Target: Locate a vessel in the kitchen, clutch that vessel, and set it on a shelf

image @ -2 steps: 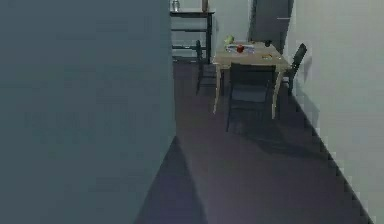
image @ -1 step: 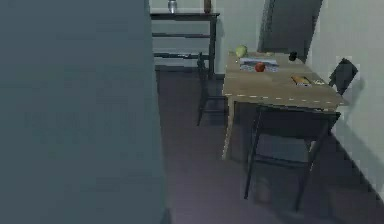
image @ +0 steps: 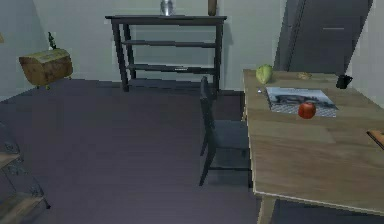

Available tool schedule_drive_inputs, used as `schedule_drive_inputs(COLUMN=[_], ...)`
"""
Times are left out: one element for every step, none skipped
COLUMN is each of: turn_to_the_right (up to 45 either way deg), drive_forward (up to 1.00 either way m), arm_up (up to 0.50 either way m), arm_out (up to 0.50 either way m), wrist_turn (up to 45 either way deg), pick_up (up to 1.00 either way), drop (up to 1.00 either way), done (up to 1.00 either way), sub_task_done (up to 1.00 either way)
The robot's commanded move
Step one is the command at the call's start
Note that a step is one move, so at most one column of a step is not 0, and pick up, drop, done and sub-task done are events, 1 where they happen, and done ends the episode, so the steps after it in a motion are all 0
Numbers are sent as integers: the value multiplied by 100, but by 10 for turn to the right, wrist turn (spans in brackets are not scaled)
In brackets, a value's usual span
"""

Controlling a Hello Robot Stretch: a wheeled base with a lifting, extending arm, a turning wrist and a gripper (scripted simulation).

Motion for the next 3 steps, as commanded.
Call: schedule_drive_inputs(turn_to_the_right=[-30,0,-30], drive_forward=[0,10,0], arm_up=[0,0,0], arm_out=[0,0,0], wrist_turn=[0,0,0], pick_up=[0,0,0], drop=[0,0,0], done=[0,0,0], sub_task_done=[0,0,0])
